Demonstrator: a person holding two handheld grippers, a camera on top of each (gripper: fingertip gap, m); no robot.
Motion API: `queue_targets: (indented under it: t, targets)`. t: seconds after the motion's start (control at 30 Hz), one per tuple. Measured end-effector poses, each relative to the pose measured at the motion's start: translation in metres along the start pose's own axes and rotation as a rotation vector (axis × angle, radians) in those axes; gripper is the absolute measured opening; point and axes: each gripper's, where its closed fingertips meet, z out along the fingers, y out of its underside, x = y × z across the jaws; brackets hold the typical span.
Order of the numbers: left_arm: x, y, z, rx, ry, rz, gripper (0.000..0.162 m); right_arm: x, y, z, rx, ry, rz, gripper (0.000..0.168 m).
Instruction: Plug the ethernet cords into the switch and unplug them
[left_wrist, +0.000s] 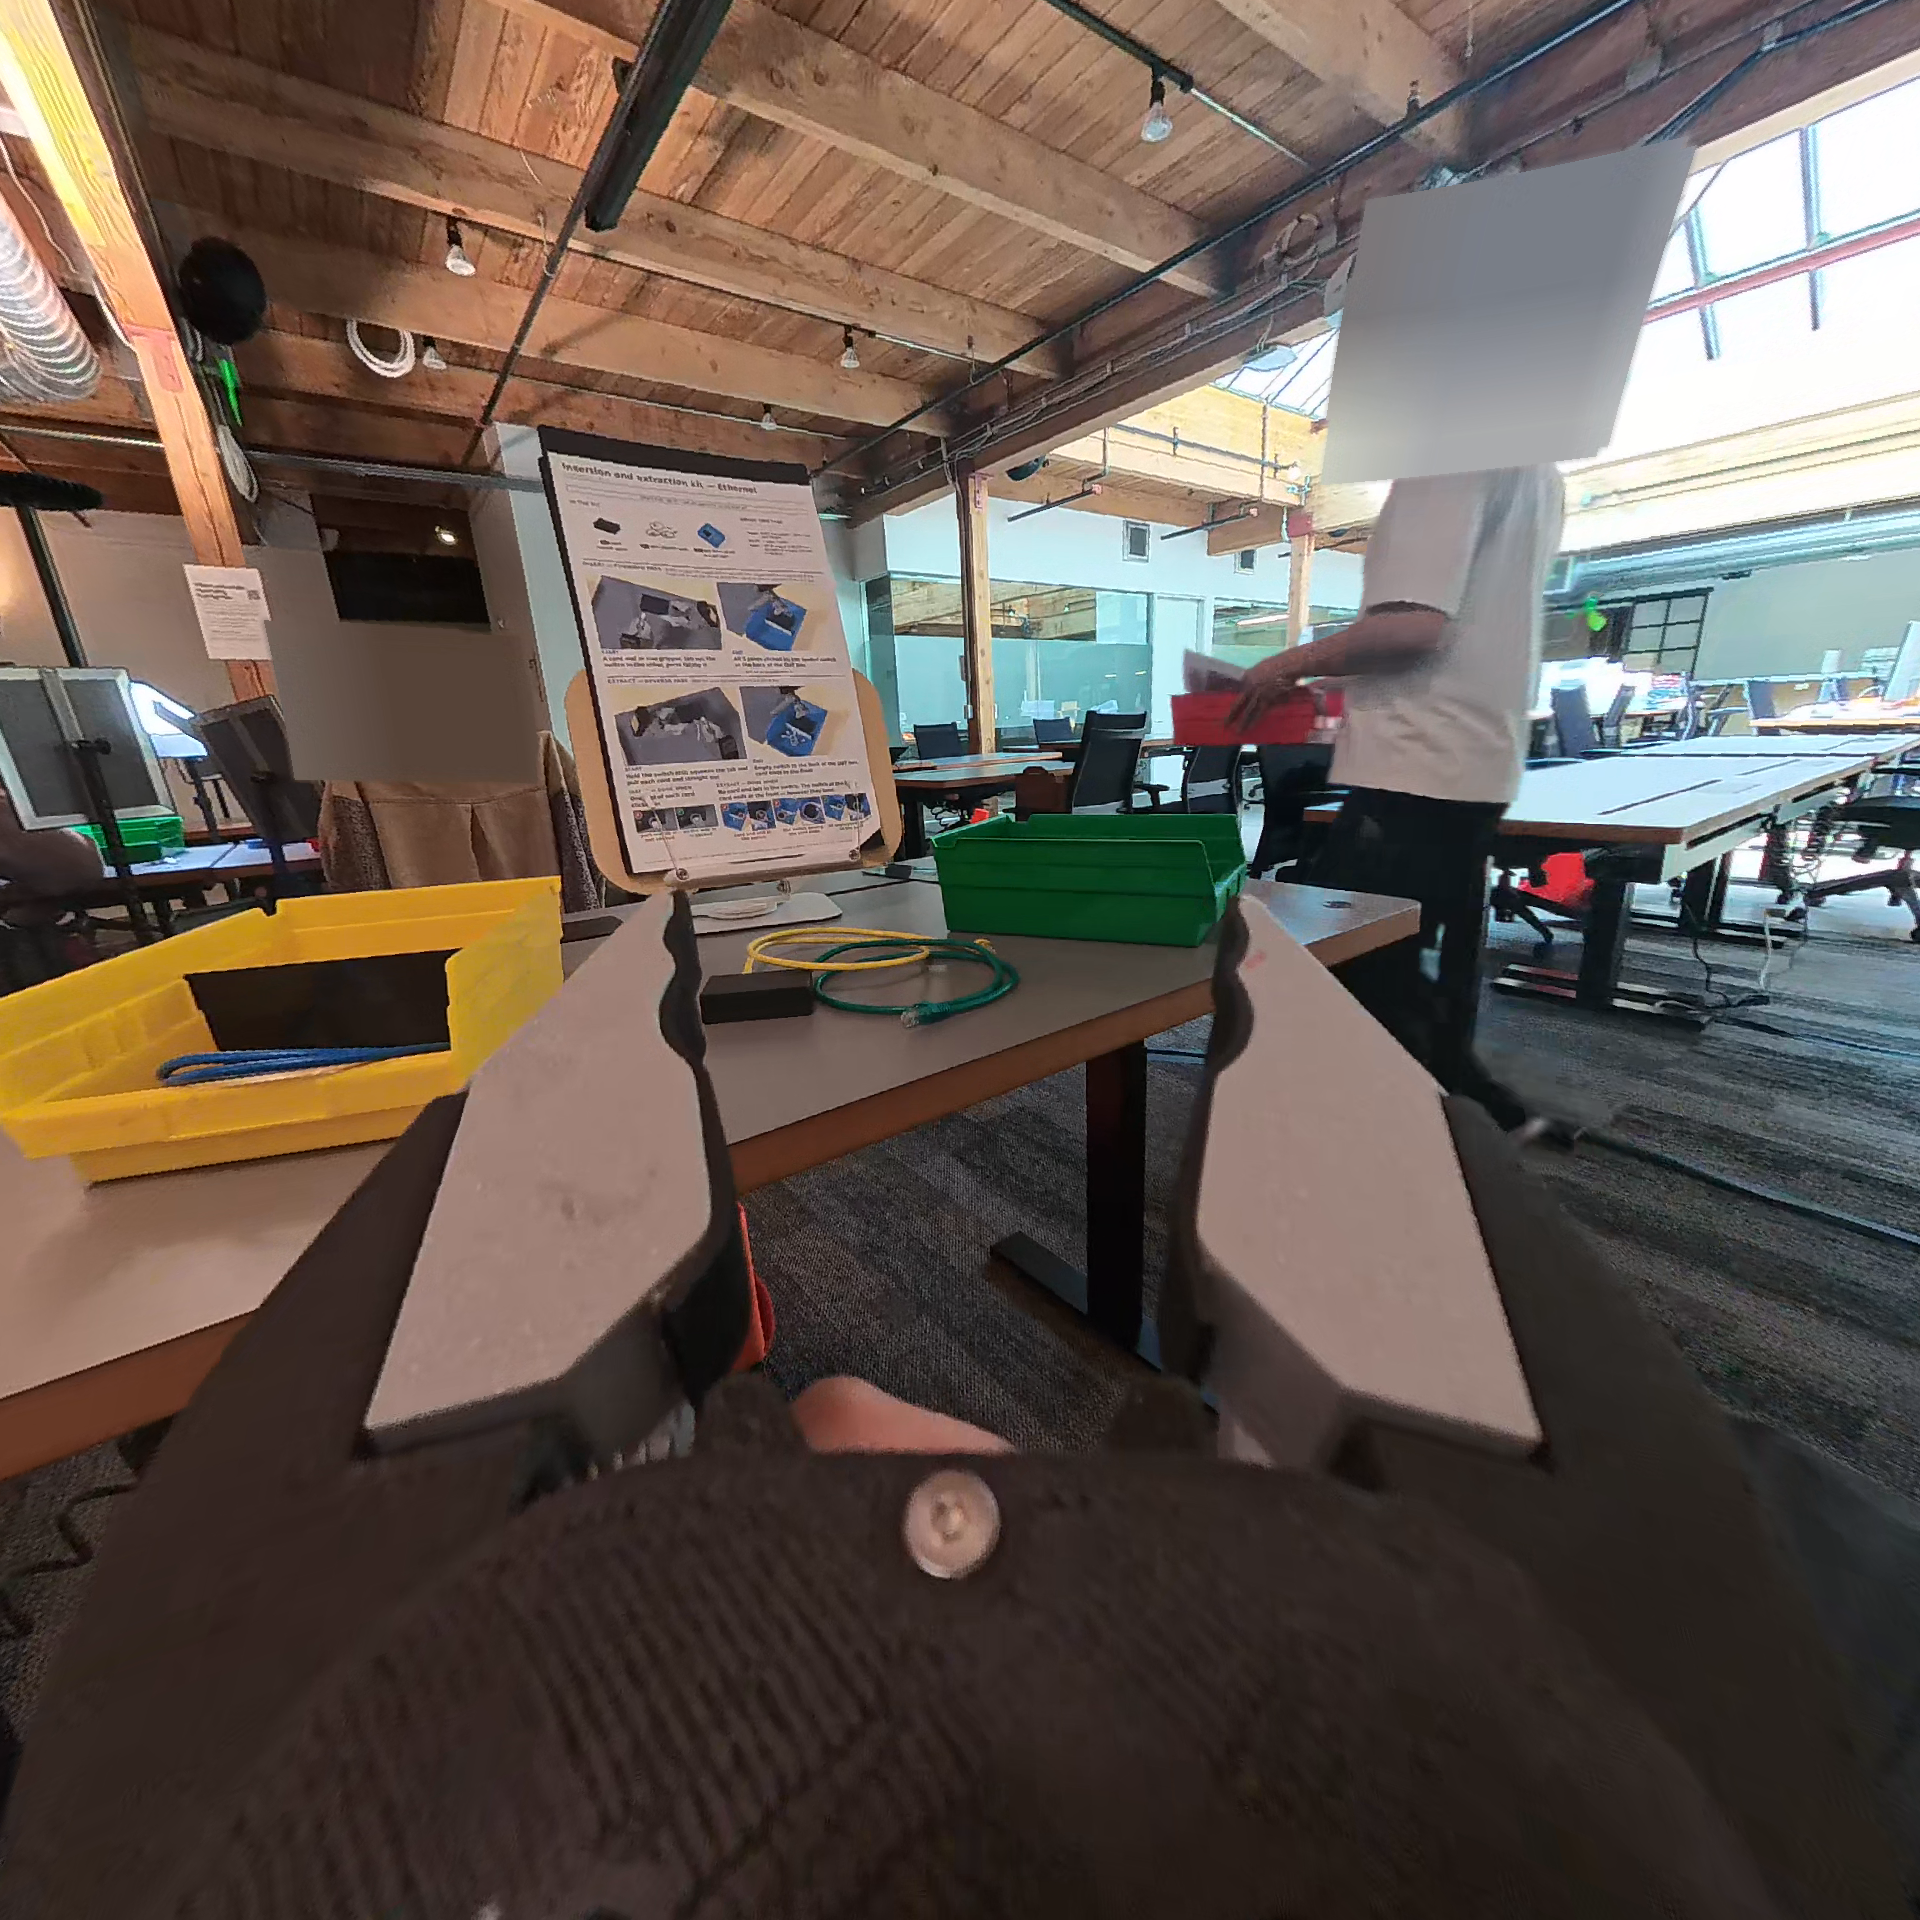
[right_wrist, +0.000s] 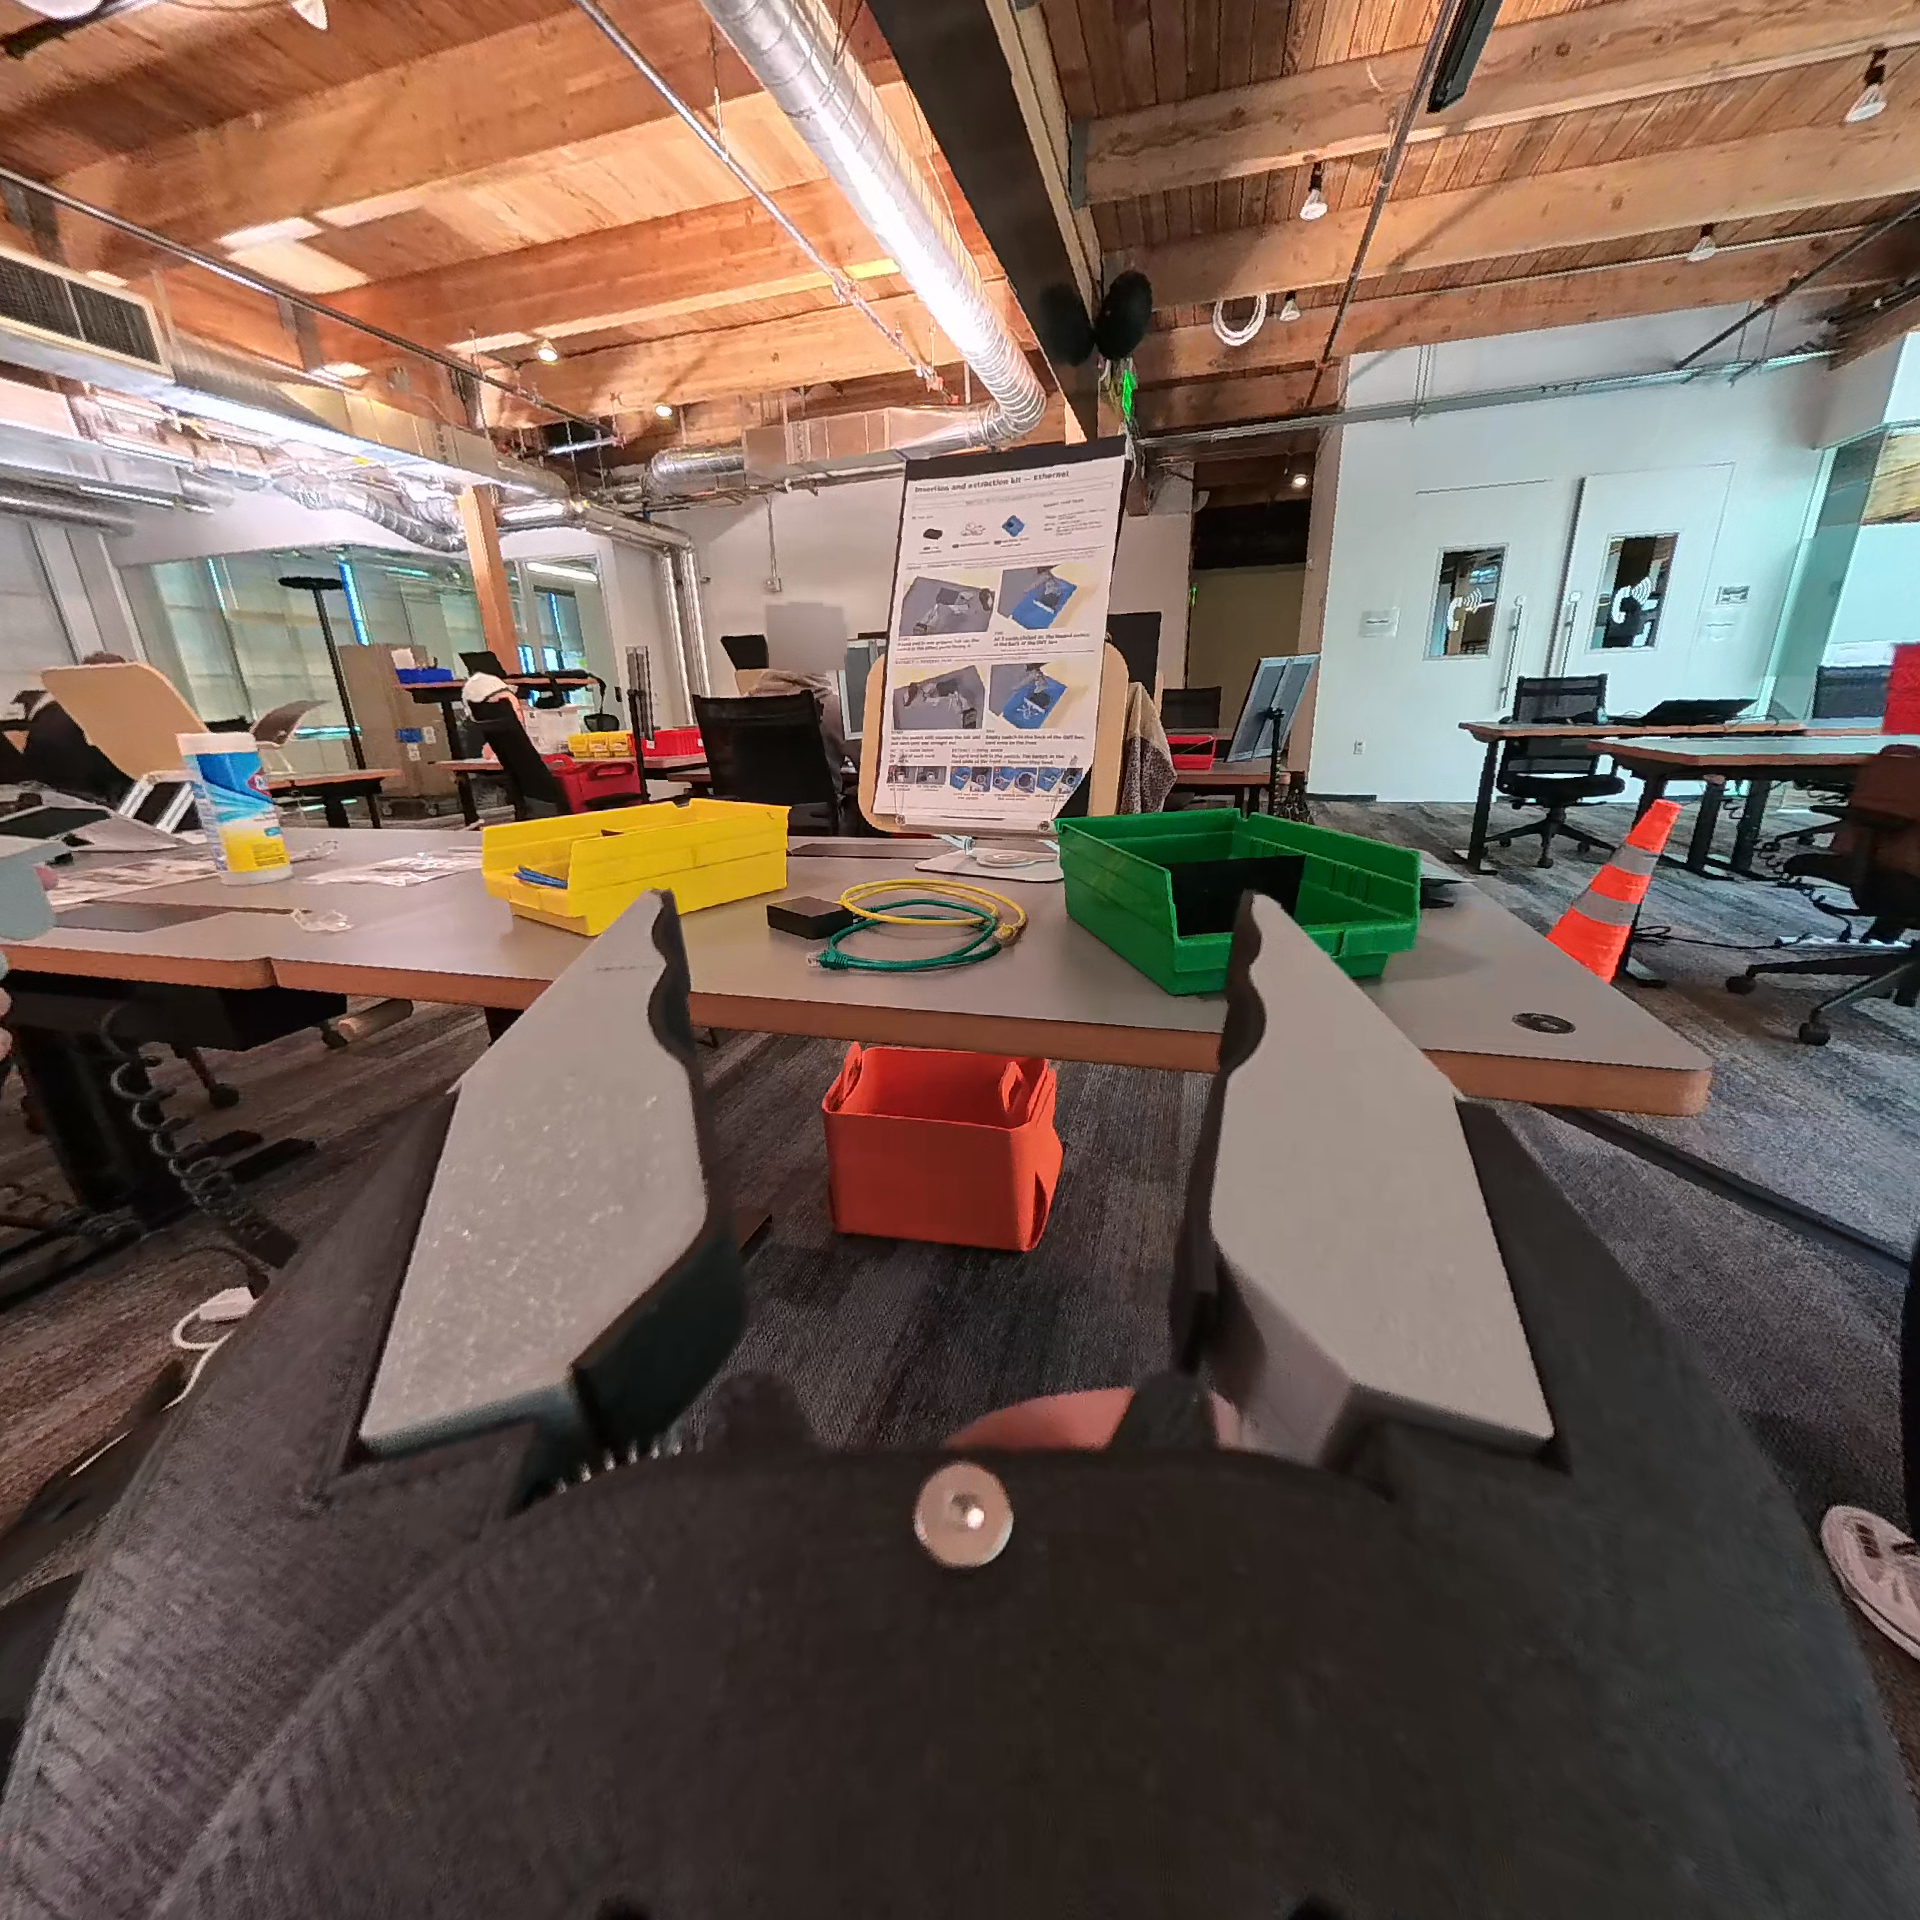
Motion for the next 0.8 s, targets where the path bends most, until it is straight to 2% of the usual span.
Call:
queue_targets:
  t: [0.13,0.3,0.47,0.67,0.8]
  targets:
    - [0.001,0.014,0.012,-0.026,0.007,-0.044,0.093,-0.008,0.014,0.007,-0.030,-0.036,0.043,0.100]
    - [0.031,0.103,0.044,-0.241,0.064,-0.159,0.092,-0.036,0.090,0.029,-0.262,-0.125,0.007,0.111]
    - [0.076,0.162,0.052,-0.378,0.140,-0.078,0.092,-0.052,0.161,0.039,-0.416,-0.151,-0.054,0.108]
    - [0.095,0.191,0.049,-0.458,0.183,-0.035,0.090,-0.081,0.214,0.050,-0.543,-0.240,-0.107,0.104]
    - [0.078,0.221,0.051,-0.544,0.139,-0.030,0.089,-0.095,0.250,0.071,-0.660,-0.357,-0.171,0.111]
